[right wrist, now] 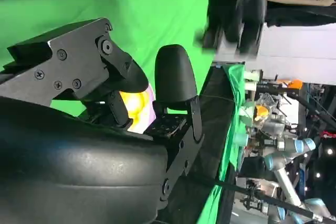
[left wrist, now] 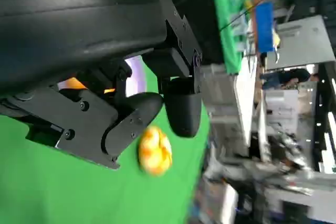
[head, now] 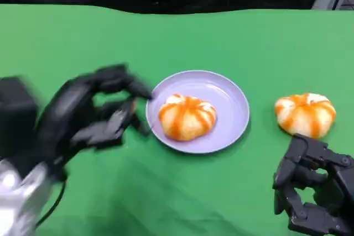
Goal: Grasp the bread from the table and place it into the plate.
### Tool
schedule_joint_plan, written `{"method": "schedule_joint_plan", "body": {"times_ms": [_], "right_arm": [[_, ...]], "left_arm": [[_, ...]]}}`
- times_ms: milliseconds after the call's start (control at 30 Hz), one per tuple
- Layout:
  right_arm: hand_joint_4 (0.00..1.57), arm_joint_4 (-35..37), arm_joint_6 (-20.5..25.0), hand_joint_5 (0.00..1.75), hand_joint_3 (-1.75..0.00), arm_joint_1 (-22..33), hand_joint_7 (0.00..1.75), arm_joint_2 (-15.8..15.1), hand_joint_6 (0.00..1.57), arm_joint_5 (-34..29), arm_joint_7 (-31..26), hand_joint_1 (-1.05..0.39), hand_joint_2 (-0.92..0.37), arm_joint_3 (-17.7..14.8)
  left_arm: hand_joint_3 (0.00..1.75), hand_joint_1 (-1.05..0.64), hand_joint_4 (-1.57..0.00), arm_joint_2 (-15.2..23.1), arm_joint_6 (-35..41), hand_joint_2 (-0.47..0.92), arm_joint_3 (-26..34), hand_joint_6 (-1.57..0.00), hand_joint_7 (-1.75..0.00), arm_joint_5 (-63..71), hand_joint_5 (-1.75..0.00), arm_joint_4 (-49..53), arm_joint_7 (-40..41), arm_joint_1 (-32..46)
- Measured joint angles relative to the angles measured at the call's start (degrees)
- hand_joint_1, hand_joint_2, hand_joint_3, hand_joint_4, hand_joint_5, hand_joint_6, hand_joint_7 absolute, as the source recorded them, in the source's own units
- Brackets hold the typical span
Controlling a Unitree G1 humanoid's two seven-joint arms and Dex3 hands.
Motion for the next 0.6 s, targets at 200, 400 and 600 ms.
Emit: {"method": "schedule_joint_plan", "body": {"times_ms": [200,400,600], "right_arm": [[0.78,1.1,0.1,1.75,-1.07,-0.9,1.55,-0.1,0.67,0.3,0.3,0.03,-0.67,-1.3],[0.79,3.7,-0.5,1.75,-1.06,-1.5,1.54,-0.2,0.68,1.1,1.3,0.03,-0.68,-2.0],[0.80,3.8,-0.8,1.75,-1.06,-1.5,1.53,-0.5,0.67,1.0,1.5,0.02,-0.67,-2.3]], "left_arm": [[1.31,-0.06,-0.97,1.0,7.5,0.64,9.2,-0.74,-1.75,-17.6,-1.75,-11.6,-3.3,16.2],[1.27,-0.05,-0.98,0.6,5.3,0.67,11.2,-0.74,-1.75,-20.2,-1.75,-12.4,-6.9,26.0],[1.25,-0.04,-0.99,0.7,3.2,0.71,12.0,-0.74,-1.75,-19.7,-1.75,-9.4,-7.7,25.3]]}}
